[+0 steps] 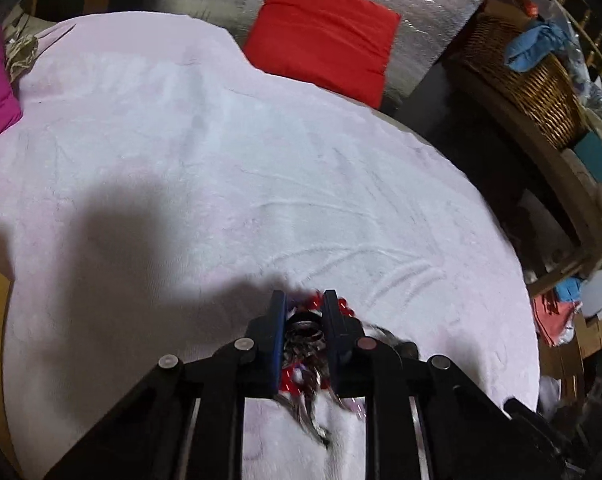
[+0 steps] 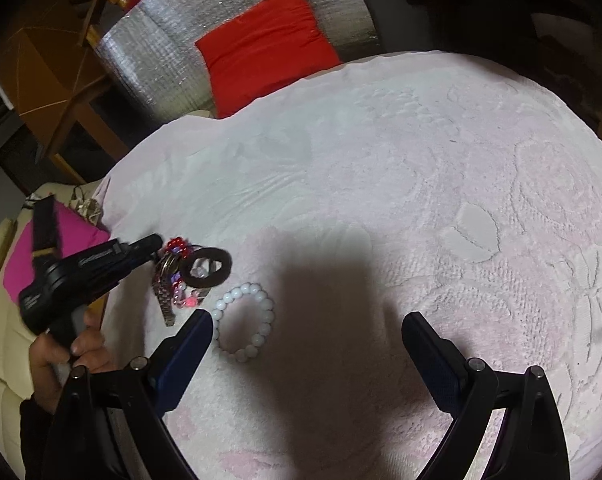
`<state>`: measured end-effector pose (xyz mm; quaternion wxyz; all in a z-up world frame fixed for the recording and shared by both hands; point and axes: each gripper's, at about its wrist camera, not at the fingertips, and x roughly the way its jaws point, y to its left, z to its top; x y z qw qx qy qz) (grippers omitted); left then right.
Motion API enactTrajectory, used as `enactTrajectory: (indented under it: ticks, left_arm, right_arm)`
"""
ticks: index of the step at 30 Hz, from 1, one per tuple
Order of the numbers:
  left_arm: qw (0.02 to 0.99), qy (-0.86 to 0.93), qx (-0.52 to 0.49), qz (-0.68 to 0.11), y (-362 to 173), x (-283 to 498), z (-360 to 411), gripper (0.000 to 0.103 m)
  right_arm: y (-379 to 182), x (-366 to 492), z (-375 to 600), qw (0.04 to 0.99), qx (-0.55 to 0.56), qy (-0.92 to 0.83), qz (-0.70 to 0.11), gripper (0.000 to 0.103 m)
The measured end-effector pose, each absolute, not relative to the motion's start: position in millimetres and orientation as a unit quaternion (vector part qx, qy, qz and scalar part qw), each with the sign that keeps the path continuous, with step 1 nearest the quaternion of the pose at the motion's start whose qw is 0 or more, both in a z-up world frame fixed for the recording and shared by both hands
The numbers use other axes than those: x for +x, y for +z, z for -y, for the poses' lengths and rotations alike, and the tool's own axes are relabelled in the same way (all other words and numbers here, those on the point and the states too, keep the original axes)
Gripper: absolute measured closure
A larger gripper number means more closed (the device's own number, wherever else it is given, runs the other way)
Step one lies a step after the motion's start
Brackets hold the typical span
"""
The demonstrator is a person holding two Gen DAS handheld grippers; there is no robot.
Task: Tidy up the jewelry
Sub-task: 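Lift the black cord with the left tool while the right tool approaches the pile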
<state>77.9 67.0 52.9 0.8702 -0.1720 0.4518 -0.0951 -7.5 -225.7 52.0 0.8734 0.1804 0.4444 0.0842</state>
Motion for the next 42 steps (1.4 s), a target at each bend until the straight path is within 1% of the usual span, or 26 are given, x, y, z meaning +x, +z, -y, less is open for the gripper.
enactTrajectory:
  ticks: [6,13,20,29,30,32,33,35,38,42]
  left_arm:
    - [0.877,-0.108,-0.162,-0.439,76.9,46.0,-70.4,0.084]
    - [0.895,-0.123,-0.162,-0.396,112.1,10.7,-85.0,0.084]
    - [0.890,-0.112,-0.169,-0.407,108.4,4.0,-96.4,0.084]
    - [0.926,-0.069,-0.137,-0.346,153.5,-40.4,-107.3,0.084]
    - [0.929,-0.062,-0.136,-0.337,158.7,-48.2,-109.7,0.084]
    - [0.939,-0.039,-0.131,-0.317,169.1,-66.5,-116.7,0.084]
    - [0.942,-0.029,-0.131,-0.309,172.7,-73.5,-120.8,0.084]
    - [0.944,-0.015,-0.139,-0.299,177.2,-82.1,-129.0,0.084]
    - [0.949,0.008,-0.137,-0.285,181.2,-90.0,-139.3,0.084]
    - [0.946,0.016,-0.148,-0.288,176.8,-92.0,-154.8,0.084]
  right_arm:
    - [53.5,-7.0,220.5,0.878,0.175,0.079,-0.438,0.006]
    - [55.5,-9.2,213.2,0.879,0.177,0.084,-0.435,0.006]
    - [55.9,-8.0,204.8,0.877,0.181,0.091,-0.436,0.006]
    - [57.4,-9.0,186.4,0.877,0.169,0.116,-0.435,0.006]
    - [57.8,-9.7,184.0,0.878,0.166,0.120,-0.433,0.008]
    - [59.1,-11.2,174.7,0.879,0.158,0.138,-0.429,0.020]
    - [59.0,-11.1,169.7,0.878,0.155,0.148,-0.429,0.024]
    - [57.1,-11.3,153.6,0.874,0.144,0.176,-0.430,0.040]
    - [53.9,-11.7,122.9,0.873,0.113,0.208,-0.427,0.043]
    - [42.0,-2.7,79.5,0.871,0.068,0.235,-0.427,0.044]
